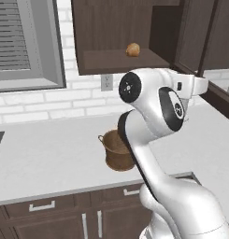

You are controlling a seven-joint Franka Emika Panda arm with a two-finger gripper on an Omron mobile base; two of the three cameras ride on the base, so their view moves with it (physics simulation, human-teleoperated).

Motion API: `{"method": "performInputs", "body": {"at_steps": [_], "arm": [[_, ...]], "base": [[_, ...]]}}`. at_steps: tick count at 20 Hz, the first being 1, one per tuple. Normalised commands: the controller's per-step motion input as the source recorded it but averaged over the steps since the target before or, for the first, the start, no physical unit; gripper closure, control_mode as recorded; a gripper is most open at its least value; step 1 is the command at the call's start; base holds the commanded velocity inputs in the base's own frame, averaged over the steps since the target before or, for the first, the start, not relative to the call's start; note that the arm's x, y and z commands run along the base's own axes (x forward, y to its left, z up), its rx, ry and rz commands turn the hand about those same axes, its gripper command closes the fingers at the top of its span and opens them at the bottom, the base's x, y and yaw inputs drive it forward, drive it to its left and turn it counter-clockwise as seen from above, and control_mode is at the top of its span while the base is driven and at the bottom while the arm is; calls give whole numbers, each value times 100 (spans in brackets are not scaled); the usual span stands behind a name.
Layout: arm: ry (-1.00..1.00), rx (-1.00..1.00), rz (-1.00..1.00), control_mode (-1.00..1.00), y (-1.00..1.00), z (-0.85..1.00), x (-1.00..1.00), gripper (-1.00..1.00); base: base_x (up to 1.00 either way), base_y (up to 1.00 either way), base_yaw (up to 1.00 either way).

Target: Open the cabinet, pick up the bread from the cabinet and place it in the basket. Then move the basket to the dining counter.

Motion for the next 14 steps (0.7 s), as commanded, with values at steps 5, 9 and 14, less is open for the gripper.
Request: {"method": "performInputs", "body": {"at_steps": [5, 9, 14], "arm": [[21, 11, 19, -100, 0, 37, 59, -100], [15, 8, 17, -100, 16, 10, 87, -100], [4, 9, 20, -100, 4, 0, 98, -100]], "base": [[0, 0, 0], [0, 0, 0], [0, 0, 0]]}}
